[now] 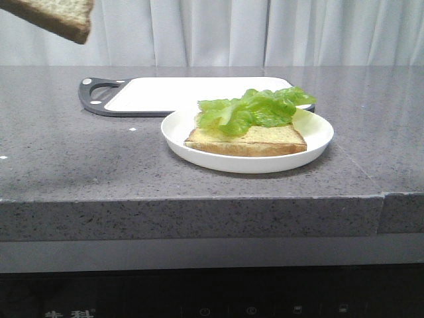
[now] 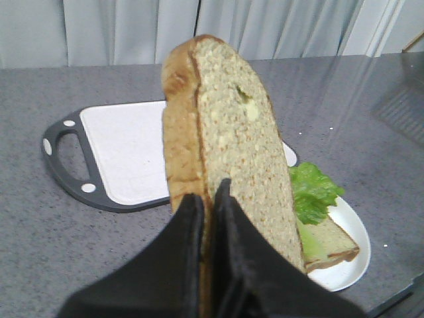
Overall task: Left arm grabs bread, right arm adds lettuce
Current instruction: 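Lower the held bread slice onto the lettuce with the left gripper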
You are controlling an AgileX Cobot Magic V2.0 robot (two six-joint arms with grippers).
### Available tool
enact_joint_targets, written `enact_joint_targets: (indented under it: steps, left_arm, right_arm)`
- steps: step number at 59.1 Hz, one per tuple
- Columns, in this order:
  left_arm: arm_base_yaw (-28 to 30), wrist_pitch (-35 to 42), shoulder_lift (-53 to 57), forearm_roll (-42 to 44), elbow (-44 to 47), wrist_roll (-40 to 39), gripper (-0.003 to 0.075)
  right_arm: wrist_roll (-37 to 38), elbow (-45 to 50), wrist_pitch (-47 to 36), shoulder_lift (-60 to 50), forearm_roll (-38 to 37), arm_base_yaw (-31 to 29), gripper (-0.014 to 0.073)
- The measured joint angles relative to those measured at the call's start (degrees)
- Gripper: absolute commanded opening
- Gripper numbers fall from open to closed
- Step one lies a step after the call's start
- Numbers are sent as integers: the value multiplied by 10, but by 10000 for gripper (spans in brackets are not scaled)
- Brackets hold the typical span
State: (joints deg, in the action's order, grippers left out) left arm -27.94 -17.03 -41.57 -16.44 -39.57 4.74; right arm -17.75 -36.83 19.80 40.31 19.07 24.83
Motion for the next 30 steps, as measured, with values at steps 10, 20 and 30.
enact_joint_targets:
  steps: [10, 20, 30]
  left_arm:
    - [0, -46, -115, -131, -70, 4, -20]
    - [1, -102, -238, -288, -151, 106, -20]
    - [4, -171, -345, -502, -205, 273, -20]
  right_arm:
    - [0, 57, -12, -122, -13, 0, -68]
    - [0, 62, -5, -173, -27, 0, -68]
    - [0, 62, 19, -179, -28, 0, -68]
